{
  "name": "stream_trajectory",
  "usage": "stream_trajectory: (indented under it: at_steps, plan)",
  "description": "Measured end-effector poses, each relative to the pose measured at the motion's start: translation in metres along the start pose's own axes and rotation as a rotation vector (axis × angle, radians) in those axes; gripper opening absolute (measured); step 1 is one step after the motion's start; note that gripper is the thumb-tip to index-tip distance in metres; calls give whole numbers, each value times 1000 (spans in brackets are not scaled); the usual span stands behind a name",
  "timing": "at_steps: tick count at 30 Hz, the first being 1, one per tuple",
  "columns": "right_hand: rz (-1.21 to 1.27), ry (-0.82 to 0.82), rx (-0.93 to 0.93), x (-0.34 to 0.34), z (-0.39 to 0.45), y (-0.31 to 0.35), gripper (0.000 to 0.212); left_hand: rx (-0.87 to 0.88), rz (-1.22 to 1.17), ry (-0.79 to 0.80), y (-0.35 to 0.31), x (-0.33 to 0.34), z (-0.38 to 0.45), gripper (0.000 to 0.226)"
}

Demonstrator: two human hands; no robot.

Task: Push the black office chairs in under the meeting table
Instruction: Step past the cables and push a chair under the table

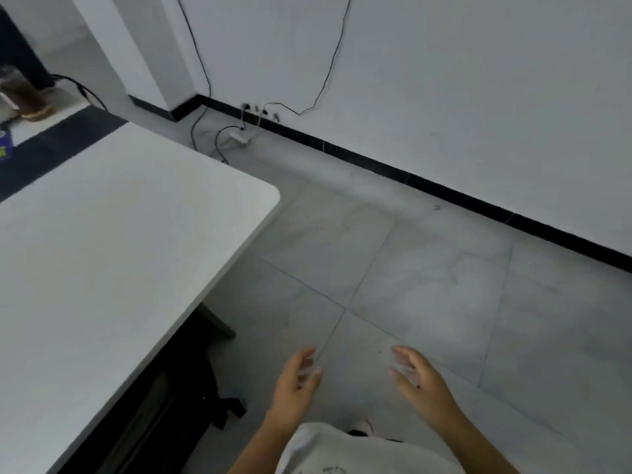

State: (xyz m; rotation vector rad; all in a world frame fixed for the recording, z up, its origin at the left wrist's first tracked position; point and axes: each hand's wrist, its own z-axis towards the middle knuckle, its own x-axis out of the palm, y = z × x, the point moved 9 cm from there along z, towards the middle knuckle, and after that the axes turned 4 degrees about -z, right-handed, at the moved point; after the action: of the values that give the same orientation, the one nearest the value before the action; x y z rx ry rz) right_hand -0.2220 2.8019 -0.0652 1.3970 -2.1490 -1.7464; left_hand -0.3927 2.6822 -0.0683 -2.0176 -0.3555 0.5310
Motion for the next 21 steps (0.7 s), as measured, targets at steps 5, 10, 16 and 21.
stream_trajectory:
  at_steps: [5,10,16,21]
  plan:
    - [27,16,159,-50,41,-38,28,-59,-69,45,-24,38,61,21]
    - [73,29,147,-85,141,-2,64,-35,-98,-62,-65,28,159,21]
    - [4,-63,53,-139,305,65,40,72,-126,-58,-151,11,313,23]
    - [76,-77,79,-170,407,111,52,90,-201,-91,-211,-11,413,16]
